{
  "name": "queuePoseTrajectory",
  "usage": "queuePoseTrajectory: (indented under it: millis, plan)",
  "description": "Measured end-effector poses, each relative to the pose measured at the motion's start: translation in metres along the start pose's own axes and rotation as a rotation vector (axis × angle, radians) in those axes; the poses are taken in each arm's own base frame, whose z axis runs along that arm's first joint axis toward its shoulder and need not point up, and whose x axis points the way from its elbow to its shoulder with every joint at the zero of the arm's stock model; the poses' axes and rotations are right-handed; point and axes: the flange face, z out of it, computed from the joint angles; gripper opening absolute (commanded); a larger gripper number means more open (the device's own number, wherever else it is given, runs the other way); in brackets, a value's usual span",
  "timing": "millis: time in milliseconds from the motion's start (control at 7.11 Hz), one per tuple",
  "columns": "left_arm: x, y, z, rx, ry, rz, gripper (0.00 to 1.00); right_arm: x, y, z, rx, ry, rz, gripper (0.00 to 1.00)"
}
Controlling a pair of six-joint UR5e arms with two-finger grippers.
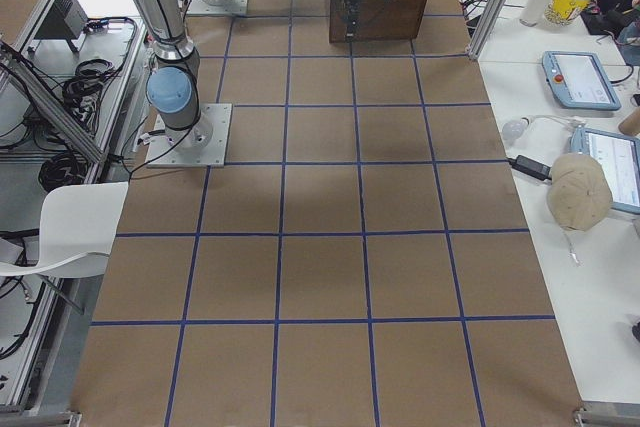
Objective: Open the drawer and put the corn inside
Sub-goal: 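Move the left gripper to the yellow corn cob and grasp it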
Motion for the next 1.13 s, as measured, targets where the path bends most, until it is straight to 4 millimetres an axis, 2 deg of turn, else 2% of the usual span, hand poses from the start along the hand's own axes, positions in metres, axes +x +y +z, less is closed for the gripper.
queuePoseTrajectory:
  millis: [141,563,985,1126]
  plan:
    - [-0.005,0.009,0.011,-0.014,-0.019,0.059,1.00,0.000,0.000,0.000,0.000,0.000,0.000,1.00]
    - [-0.012,0.032,0.070,-0.048,-0.104,0.236,1.00,0.000,0.000,0.000,0.001,0.000,0.000,1.00]
    - [-0.015,0.048,0.105,-0.094,-0.081,0.297,1.00,0.000,0.000,0.000,0.000,0.000,0.000,1.00]
    - [-0.020,0.050,0.115,-0.113,-0.078,0.297,0.77,0.000,0.000,0.000,0.001,0.000,0.000,1.00]
